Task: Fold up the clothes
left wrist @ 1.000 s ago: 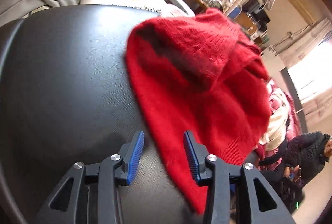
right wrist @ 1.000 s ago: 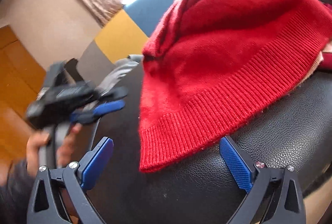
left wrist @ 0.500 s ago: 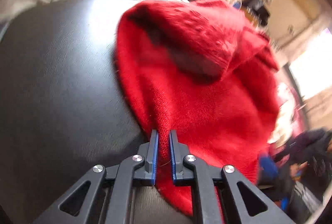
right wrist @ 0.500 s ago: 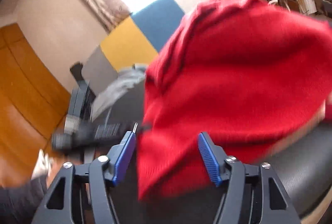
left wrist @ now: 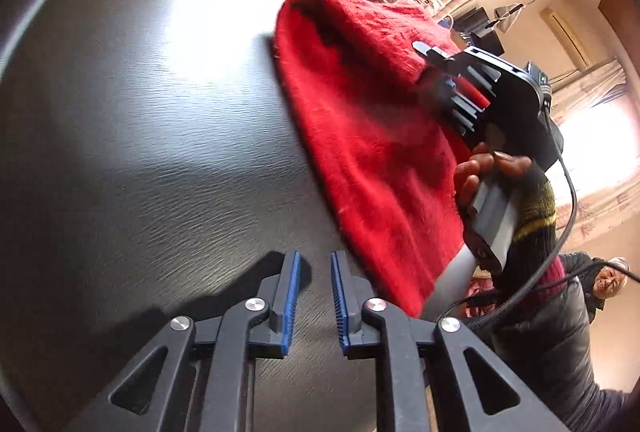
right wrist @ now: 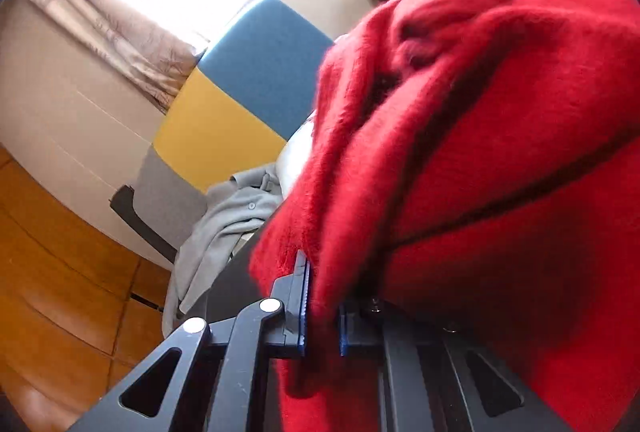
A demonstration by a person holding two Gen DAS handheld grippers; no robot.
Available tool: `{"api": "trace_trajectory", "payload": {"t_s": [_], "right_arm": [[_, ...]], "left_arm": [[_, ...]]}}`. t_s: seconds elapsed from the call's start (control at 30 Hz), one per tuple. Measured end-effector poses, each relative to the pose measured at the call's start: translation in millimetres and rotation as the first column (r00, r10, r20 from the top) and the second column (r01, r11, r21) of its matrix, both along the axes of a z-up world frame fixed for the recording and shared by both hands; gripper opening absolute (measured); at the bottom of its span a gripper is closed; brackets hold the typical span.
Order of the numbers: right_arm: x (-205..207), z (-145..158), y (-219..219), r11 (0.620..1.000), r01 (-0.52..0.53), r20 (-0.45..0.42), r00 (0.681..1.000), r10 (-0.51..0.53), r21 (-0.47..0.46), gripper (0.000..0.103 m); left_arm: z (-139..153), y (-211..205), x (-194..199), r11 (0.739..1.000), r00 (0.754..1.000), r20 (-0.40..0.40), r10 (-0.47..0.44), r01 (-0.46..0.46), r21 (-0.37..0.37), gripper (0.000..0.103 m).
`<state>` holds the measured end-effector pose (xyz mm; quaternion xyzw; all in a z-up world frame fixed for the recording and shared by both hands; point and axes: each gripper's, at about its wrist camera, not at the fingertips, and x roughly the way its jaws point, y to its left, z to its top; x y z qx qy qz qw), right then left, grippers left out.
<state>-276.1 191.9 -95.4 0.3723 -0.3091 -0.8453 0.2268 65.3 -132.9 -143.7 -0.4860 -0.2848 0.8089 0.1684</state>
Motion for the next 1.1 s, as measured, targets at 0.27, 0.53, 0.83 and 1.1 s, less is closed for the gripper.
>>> {"api": "trace_trajectory", "payload": {"t_s": [0.27, 0.53, 0.83, 1.1], "right_arm": [[44.9, 37.3, -106.6, 0.937, -0.346, -0.118, 0.929, 0.35, 0.05, 0.009], [137.8, -1.3, -209.9, 0.822, -0.568, -0.056, 0.823, 0.566, -0.045, 0.054], [207.1, -43.6, -154.4, 0.825, -0.554, 0.052, 0.826, 0.562, -0.107, 0.084], [222.7, -27.4, -6.9, 0.959, -0.28, 0.054, 0.959, 0.278, 0.042, 0.085]], "left_arm": [[-0.7, -72.6, 78.7, 0.991, 0.991, 0.022, 0.133, -0.133, -0.005, 0.018], [0.5, -162.6, 185.9, 0.957, 0.957, 0.03, 0.288, -0.288, -0.023, 0.019], [8.6, -209.9, 264.6, 0.92, 0.92, 0.016, 0.391, -0.391, -0.021, 0.026], [43.5, -179.9, 208.8, 0.946, 0.957, -0.136, 0.257, -0.277, -0.165, 0.037]]}}
